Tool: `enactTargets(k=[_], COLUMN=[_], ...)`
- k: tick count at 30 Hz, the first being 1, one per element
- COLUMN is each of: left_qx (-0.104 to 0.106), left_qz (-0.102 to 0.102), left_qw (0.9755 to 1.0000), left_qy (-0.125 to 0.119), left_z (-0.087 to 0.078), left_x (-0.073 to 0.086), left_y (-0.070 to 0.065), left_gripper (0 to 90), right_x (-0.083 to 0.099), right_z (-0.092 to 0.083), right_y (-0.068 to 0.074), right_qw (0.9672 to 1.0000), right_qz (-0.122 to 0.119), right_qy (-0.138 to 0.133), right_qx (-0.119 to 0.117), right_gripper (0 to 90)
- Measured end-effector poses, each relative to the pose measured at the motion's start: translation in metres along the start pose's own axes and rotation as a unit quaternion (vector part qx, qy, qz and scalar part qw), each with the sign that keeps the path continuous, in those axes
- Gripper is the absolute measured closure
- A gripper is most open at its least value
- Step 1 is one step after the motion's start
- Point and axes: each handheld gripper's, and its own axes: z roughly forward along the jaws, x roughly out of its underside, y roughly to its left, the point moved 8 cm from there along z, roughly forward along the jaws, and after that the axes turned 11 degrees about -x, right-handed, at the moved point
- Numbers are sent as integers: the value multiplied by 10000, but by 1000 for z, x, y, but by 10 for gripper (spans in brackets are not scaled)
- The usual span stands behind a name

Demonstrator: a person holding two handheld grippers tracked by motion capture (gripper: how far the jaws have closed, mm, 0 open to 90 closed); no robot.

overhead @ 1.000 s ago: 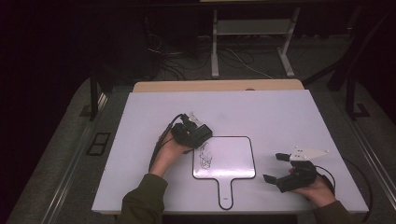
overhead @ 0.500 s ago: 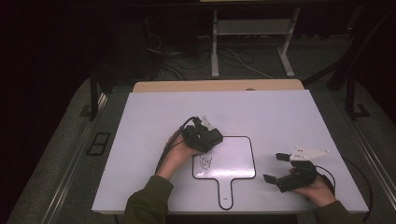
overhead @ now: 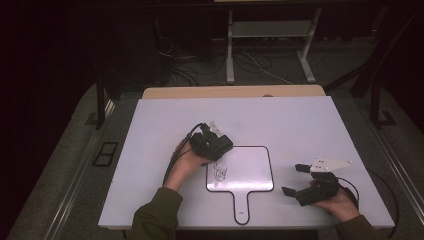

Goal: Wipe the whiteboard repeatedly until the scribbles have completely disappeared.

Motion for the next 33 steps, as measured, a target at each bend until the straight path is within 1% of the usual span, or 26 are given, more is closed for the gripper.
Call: enactTargets(k=[2, 3, 4, 5, 6, 7, 8, 10, 12, 13, 14, 15, 16, 18, 20, 22, 23, 24, 26, 27, 29, 30, 31, 33], left_qx=[133, 152, 146, 150, 133, 75, 20, -86, -96, -97, -107, -131, -142, -79, 44, 64, 69, 43, -92, -176, -247, -268, -279, -250], left_qz=[109, 106, 130, 112, 55, 25, -65, -101, -188, -244, -245, -201, -191, -151, -125, -67, -4, -19, -40, -83, -218, -268, -277, -282], left_qw=[9998, 9998, 9998, 9998, 9999, 10000, 10000, 9999, 9998, 9996, 9996, 9997, 9997, 9998, 9999, 10000, 10000, 10000, 9999, 9998, 9995, 9993, 9992, 9993], left_qy=[-43, -39, -58, -28, -70, -34, -58, -19, -34, -45, -55, -13, -24, -35, -45, -28, -49, -38, -29, -54, -5, -1, 13, 31], left_z=[0, 0, 1, 0, 1, 1, 2, 1, 1, 1, 1, 0, 0, 0, -1, -1, -1, 0, 1, 1, 1, 0, 0, -1], left_x=[-3, -4, -5, -4, -4, -2, -1, 3, 6, 6, 6, 6, 6, 5, 4, 2, 1, 1, 2, 2, 6, 8, 10, 10], left_y=[-8, -11, -12, -11, -8, -4, 1, 10, 15, 15, 15, 15, 13, 9, 3, -2, -2, -1, 5, 10, 18, 21, 24, 23], left_gripper=[388, 388, 388, 388, 388, 388, 388, 388, 388, 388, 388, 388, 389, 388, 388, 388, 388, 388, 388, 389, 388, 389, 388, 389], right_x=[0, 0, 0, 0, 0, 0, 0, 0, 0, 0, 0, 0, 0, 0, 0, 0, 0, 0, 0, 0, 0, 0, 0, 0], right_z=[0, 0, 0, 0, 0, 0, 0, -1, -1, -1, -1, 0, 0, 0, 0, 0, 0, 0, 0, 0, 0, 0, 0, 0], right_y=[0, 0, 0, 0, 0, 0, 0, 0, 0, 0, 0, 0, 0, 0, 0, 0, 0, 0, 0, 0, 0, 0, 0, 0], right_qw=[10000, 10000, 10000, 10000, 10000, 10000, 10000, 10000, 10000, 10000, 10000, 10000, 10000, 10000, 10000, 10000, 10000, 10000, 10000, 10000, 10000, 10000, 10000, 10000], right_qz=[11, 17, 14, 11, 12, 27, 24, 21, 22, 20, 20, 18, 17, 14, 6, 4, 4, 2, 5, 16, 24, 26, 23, 1], right_qy=[-20, -24, -25, -21, -19, -16, -21, -21, -12, -10, -9, -5, -5, -8, -2, -16, -18, -15, -14, -16, -21, -22, -20, -4], right_qx=[3, 5, 6, 5, 5, 10, 9, 8, 8, 8, 8, 7, 6, 8, 4, 10, 10, 11, 13, 14, 18, 17, 15, 4], right_gripper=[0, 0, 0, 0, 0, 0, 0, 0, 0, 0, 0, 0, 0, 0, 0, 0, 0, 0, 0, 0, 0, 0, 0, 0])
